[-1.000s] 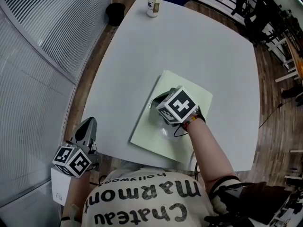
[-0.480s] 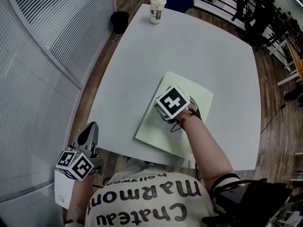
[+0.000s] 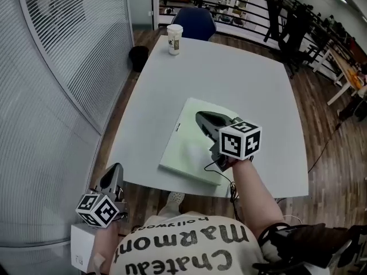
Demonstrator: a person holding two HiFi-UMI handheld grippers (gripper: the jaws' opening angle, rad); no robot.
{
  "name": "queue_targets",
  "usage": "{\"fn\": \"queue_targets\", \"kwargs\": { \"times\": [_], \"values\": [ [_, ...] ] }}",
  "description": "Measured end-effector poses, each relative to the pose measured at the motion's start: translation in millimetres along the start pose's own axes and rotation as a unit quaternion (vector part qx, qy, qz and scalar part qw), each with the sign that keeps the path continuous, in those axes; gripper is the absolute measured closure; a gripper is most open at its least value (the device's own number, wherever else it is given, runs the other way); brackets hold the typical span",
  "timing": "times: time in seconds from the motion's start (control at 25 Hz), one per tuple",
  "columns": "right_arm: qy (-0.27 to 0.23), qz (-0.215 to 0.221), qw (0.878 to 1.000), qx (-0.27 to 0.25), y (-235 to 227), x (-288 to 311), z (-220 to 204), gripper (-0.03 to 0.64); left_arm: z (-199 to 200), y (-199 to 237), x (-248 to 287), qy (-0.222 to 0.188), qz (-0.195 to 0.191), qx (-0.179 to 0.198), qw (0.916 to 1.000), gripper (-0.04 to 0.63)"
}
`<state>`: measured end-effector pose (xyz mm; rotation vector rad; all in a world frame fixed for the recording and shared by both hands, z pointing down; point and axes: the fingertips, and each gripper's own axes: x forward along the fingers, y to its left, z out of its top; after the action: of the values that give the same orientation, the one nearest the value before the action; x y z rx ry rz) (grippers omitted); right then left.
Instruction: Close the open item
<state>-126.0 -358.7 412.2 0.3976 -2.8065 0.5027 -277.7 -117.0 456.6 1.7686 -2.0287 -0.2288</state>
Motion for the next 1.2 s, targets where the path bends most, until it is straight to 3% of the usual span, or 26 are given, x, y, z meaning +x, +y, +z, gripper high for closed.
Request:
{"fn": "queue_targets", "kwargs": {
  "times": [0.16,0.28,0.4,0.48,0.64,0.92,1.2],
  "values": [
    [-0.132,-0.004,0.991,-0.002,22.7,-85.8,29.4,0.615,-2.6,-30.7,-10.6,-0.017,-0.018,-0.001,0.9997,0.606],
    [-0.193,-0.037,0.980,0.014,31.6,-149.1,21.4,0.615,-9.4,-55.7,-17.3,-0.034,-0.030,-0.010,0.9989,0.606],
    [-0.180,-0.098,0.977,0.058,29.2,-188.1,-18.5,0.615,-26.3,-86.0,-33.9,-0.038,-0.088,-0.021,0.9951,0.606],
    [-0.163,-0.133,0.975,0.076,27.2,-207.0,-42.2,0.615,-43.9,-101.2,-44.7,-0.015,-0.121,-0.020,0.9923,0.604],
    [-0.173,-0.157,0.967,0.101,38.5,-238.4,-60.2,0.615,-62.1,-106.5,-53.1,0.047,-0.122,-0.007,0.9914,0.606],
    [-0.179,-0.214,0.956,0.085,79.3,-265.3,-77.8,0.615,-40.8,-110.7,-78.1,0.038,-0.180,0.000,0.9829,0.605],
    [-0.204,-0.242,0.945,0.086,157.9,-263.2,-85.8,0.615,-20.6,-70.4,-128.8,0.048,-0.210,0.013,0.9764,0.606]
  ]
}}
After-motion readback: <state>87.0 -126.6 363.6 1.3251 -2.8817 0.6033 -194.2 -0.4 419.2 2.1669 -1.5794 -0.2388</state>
